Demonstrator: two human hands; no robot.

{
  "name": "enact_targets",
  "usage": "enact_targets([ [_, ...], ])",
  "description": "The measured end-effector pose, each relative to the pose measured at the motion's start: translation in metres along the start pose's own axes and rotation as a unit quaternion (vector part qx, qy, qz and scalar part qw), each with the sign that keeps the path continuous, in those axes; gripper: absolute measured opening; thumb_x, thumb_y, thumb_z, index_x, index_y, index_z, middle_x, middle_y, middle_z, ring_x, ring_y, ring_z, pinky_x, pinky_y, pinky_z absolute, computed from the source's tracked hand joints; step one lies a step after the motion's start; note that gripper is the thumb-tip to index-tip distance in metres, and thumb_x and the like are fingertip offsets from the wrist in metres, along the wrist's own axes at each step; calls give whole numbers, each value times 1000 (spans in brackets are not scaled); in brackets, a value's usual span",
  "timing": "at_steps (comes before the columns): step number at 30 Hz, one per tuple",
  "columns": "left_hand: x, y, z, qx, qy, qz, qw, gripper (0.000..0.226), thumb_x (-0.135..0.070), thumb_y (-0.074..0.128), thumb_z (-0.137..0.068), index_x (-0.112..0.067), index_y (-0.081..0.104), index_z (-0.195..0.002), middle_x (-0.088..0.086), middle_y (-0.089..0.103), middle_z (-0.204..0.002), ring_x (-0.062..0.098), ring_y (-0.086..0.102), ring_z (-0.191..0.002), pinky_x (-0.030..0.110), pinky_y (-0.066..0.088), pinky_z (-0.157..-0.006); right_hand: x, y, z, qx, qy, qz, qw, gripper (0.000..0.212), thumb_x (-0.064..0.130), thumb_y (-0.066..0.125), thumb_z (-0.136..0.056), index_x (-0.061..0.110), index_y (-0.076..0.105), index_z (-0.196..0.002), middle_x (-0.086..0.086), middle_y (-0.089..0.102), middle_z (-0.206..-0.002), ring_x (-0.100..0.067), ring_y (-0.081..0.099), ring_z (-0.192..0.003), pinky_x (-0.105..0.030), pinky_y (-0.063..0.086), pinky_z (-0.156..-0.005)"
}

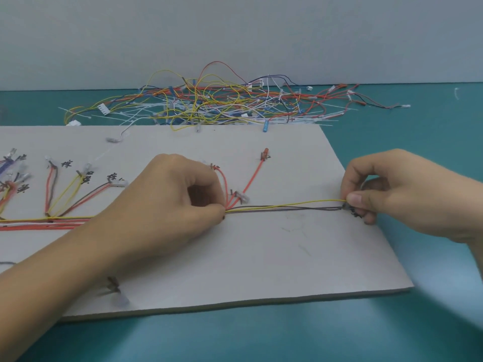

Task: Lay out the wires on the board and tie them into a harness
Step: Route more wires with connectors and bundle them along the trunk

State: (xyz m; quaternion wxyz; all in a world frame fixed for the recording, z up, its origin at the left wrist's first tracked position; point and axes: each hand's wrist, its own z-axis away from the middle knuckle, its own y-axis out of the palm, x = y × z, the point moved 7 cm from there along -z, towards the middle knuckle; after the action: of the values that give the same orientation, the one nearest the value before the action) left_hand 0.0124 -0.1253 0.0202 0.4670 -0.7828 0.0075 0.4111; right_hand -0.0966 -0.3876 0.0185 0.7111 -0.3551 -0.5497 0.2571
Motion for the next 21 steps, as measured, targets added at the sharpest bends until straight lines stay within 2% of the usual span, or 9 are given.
enact_targets([
  [3,22,-20,13,-4,-30,6,1000,5,-26,72,-71,-29,75,-70,-6,71,-66,13,65,-61,26,50,-57,23,17,-7,16,-24,30,999,23,14,65,-95,33,65,-82,8,71,-67,-8,66,-54,-34,52,-63],
  [6,35,-30,21,-15,-44,5,999,3,-29,73,-72,-30,76,-73,-4,72,-69,14,65,-62,34,51,-62,37,24,-10,12,-18,65,998,19,22,63,-97,30,63,-80,29,64,-66,7,57,-52,-12,39,-46],
  [8,36,-30,24,-27,-45,8,999,3,-28,73,-72,-29,75,-73,-5,71,-68,12,62,-59,29,49,-58,38,27,-7,6,-3,85,996,20,24,60,-99,29,61,-80,41,57,-65,15,52,-55,-7,38,-46],
  [9,35,-30,24,-32,-41,8,999,3,-26,73,-71,-29,74,-73,-6,69,-67,11,60,-58,24,47,-56,38,27,-5,2,4,93,996,20,25,58,-100,29,60,-81,40,56,-65,16,51,-55,-9,38,-45],
  [12,34,-28,24,-41,-37,2,998,3,-24,73,-71,-27,73,-72,-8,67,-65,9,59,-57,15,43,-54,39,28,0,-13,19,130,991,20,27,54,-102,30,57,-83,12,61,-68,10,52,-60,-21,33,-48],
  [15,35,-28,26,-45,-25,0,999,8,-21,77,-74,-27,72,-73,-8,68,-68,8,60,-59,13,43,-56,45,27,5,-43,16,148,988,19,28,55,-102,31,53,-83,14,60,-70,-3,51,-64,-32,37,-56],
  [17,38,-28,27,-42,-18,-16,999,21,-11,83,-78,-28,72,-74,-6,69,-71,11,62,-63,16,45,-58,46,28,7,-54,14,156,986,18,29,55,-101,31,52,-84,19,61,-72,-4,50,-66,-35,42,-59],
  [19,40,-28,27,-39,-17,-21,999,26,-4,83,-79,-28,73,-78,-5,70,-73,12,63,-65,18,47,-60,47,27,8,-70,10,162,984,18,28,55,-101,32,50,-84,15,59,-77,-6,51,-72,-39,49,-68],
  [21,41,-27,27,-40,-15,-13,999,19,-11,83,-80,-28,74,-81,-6,70,-74,12,64,-66,19,47,-60,49,25,8,-99,-3,157,983,17,26,55,-100,31,50,-85,16,59,-85,-4,52,-78,-42,51,-74],
])
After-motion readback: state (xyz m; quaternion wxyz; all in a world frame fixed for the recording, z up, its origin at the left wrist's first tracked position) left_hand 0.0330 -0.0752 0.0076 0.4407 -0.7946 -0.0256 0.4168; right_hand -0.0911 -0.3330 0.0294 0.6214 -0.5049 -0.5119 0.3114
